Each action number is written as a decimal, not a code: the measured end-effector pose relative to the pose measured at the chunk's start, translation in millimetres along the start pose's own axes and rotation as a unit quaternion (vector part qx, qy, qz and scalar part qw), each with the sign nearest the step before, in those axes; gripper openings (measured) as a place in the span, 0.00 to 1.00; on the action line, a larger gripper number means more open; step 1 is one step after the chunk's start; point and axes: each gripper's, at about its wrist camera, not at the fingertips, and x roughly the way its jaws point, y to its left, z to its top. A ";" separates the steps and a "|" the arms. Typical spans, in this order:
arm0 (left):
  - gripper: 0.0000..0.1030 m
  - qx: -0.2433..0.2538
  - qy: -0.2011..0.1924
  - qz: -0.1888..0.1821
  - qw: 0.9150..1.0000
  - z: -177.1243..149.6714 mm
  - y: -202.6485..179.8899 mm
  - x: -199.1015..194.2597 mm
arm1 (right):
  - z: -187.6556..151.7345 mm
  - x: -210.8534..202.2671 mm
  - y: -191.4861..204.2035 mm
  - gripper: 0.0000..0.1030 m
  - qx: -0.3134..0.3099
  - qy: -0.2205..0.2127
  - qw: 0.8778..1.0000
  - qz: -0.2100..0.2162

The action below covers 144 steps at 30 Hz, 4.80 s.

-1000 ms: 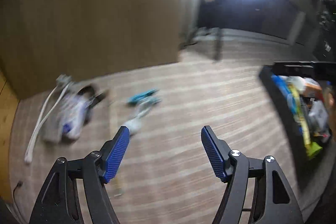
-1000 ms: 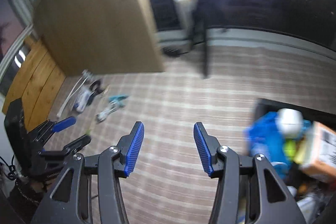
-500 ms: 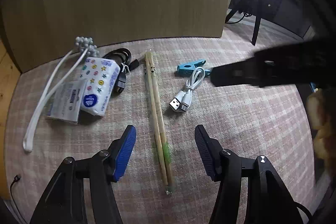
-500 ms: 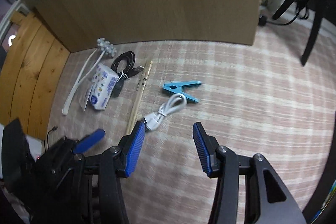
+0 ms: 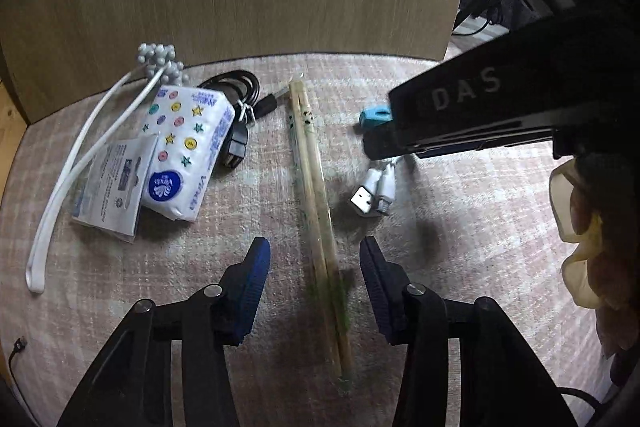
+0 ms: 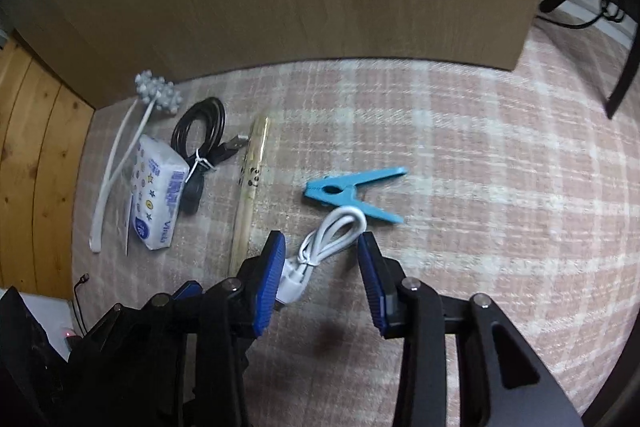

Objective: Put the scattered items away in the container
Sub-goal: 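Grasp the wooden chopsticks with the left gripper while the right grasps the white USB cable, then carry the chopsticks and USB cable to the tray and open both grippers, then move both open grippers back to the remaining items, then grasp the white bead-ended cable with the left gripper while the right grasps the blue clothespin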

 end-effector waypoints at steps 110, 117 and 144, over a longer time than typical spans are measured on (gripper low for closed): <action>0.47 0.063 -0.109 -0.043 0.991 33.4 -129.5 -98.3 | -155.9 -247.3 -240.4 0.55 0.002 -0.203 0.978 -0.040; 0.47 -0.045 -0.098 0.032 0.994 7.0 -0.8 -91.7 | -110.0 -199.3 -135.9 0.55 -0.110 -0.172 0.979 -0.021; 0.43 -0.073 -0.041 0.072 0.994 85.9 178.1 -20.4 | -3.0 -28.8 7.3 0.46 -0.242 -0.049 0.969 -0.017</action>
